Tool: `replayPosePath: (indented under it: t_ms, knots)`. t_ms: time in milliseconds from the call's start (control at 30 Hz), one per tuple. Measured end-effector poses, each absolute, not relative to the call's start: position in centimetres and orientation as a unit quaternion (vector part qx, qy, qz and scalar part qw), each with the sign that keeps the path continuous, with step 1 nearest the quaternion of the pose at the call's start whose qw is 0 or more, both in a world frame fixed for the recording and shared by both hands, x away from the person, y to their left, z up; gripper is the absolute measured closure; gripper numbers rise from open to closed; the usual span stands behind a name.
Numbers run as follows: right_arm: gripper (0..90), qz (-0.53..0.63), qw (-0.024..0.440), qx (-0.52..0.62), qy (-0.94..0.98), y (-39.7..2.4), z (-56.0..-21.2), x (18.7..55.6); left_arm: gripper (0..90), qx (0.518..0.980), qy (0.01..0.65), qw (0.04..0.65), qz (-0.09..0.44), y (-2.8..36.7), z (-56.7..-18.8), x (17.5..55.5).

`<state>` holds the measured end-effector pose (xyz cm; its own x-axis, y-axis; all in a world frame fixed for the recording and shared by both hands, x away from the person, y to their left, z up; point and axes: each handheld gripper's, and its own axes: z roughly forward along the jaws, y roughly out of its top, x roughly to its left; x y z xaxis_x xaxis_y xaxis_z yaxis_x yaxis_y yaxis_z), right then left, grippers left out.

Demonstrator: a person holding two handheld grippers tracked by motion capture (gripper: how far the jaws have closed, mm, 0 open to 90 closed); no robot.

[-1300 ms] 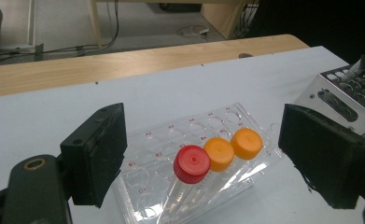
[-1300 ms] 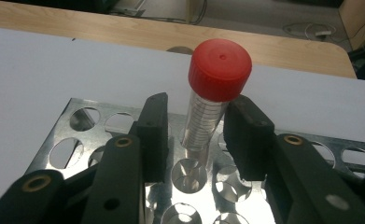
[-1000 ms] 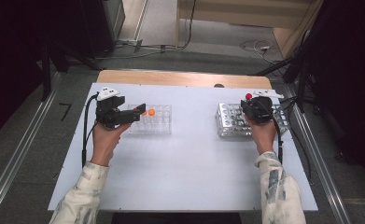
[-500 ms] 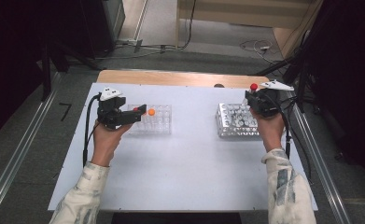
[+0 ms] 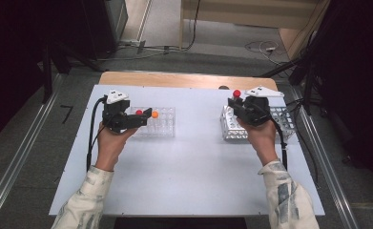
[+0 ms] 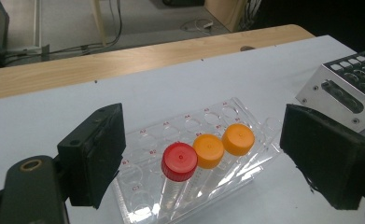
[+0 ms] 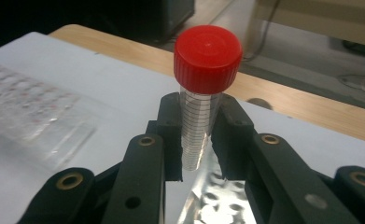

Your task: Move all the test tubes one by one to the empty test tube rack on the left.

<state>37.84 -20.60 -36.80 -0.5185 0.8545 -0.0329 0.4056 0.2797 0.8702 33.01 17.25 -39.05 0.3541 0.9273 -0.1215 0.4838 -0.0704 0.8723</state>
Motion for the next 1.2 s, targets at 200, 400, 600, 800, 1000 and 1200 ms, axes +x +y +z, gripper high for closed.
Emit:
replayPosePath:
  t_ms: [200, 400, 600, 800, 1000, 1200]
  knots:
    - [71.6, 0.441, 0.234, 0.380, 0.779, -17.4, -37.3, 36.5, 13.9, 0.692, 0.510, 0.450, 0.241, 17.0, -39.1, 33.0]
    - [71.6, 0.440, 0.209, 0.359, 0.797, -14.7, -38.6, 36.1, 14.0, 0.698, 0.501, 0.454, 0.235, 16.4, -39.2, 32.8]
    - [71.6, 0.437, 0.187, 0.346, 0.809, -12.4, -39.9, 35.8, 14.1, 0.707, 0.488, 0.457, 0.232, 15.6, -39.1, 32.6]
    - [71.6, 0.434, 0.172, 0.333, 0.819, -10.5, -40.8, 35.2, 14.2, 0.711, 0.480, 0.462, 0.226, 14.9, -38.9, 32.3]
    - [71.6, 0.432, 0.155, 0.318, 0.830, -8.7, -41.5, 34.6, 14.8, 0.716, 0.469, 0.467, 0.222, 14.3, -38.8, 32.0]
    - [71.6, 0.429, 0.142, 0.305, 0.838, -7.0, -42.0, 34.3, 16.4, 0.727, 0.451, 0.464, 0.229, 13.0, -38.9, 31.3]
